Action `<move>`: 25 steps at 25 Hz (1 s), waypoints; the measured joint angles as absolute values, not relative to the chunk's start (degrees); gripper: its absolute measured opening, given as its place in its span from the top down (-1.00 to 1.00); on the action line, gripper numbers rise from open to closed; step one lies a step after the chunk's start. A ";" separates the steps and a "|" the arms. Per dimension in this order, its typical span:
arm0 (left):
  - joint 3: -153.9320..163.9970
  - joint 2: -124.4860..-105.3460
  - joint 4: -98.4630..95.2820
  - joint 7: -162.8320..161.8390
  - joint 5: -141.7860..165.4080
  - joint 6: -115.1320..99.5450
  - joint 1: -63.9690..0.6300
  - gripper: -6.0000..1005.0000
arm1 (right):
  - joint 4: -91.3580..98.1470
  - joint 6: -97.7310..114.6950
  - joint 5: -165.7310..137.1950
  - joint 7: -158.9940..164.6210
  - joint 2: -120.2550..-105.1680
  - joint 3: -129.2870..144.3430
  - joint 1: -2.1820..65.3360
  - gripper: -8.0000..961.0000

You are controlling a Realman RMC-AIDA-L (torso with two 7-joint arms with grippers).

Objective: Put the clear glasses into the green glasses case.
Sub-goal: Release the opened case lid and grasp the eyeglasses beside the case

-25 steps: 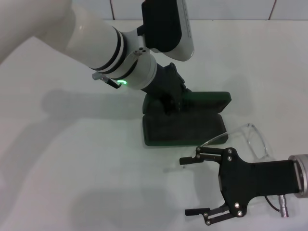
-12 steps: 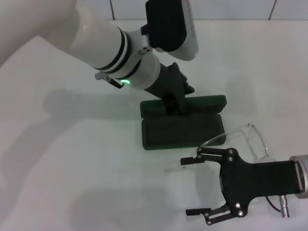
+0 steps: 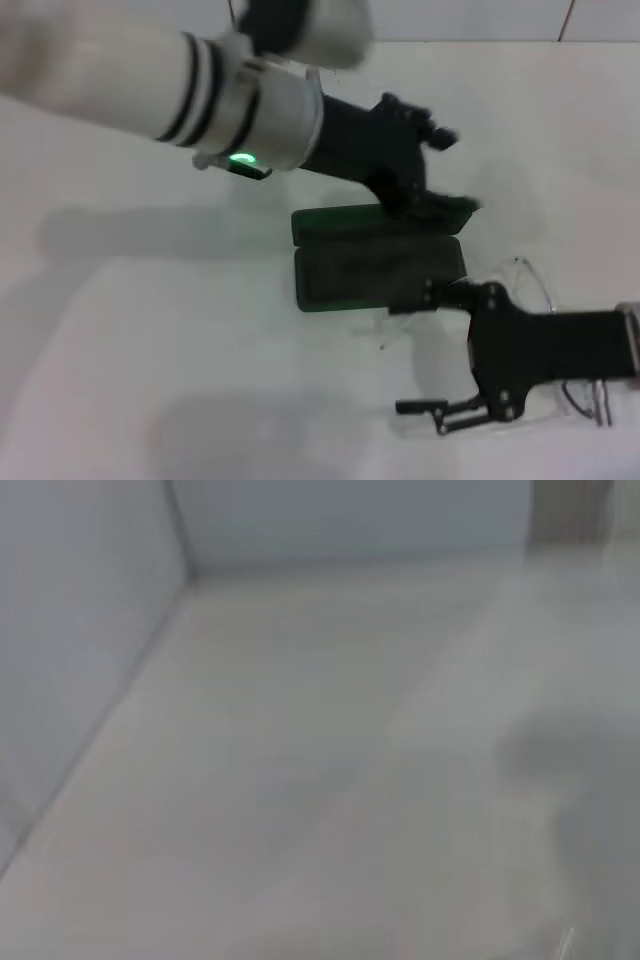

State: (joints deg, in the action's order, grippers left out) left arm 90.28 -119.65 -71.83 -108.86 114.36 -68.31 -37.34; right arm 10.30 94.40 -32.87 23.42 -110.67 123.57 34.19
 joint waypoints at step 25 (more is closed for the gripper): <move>57.65 -119.65 -33.32 -46.39 60.96 -81.72 -18.73 -0.47 | 21.97 97.66 -43.48 88.51 -97.94 103.50 41.89 -0.76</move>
State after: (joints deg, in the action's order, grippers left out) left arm 57.65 -119.65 -33.32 -46.39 60.96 -81.72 -18.73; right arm 21.97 97.66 -43.49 88.51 -97.94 103.50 41.89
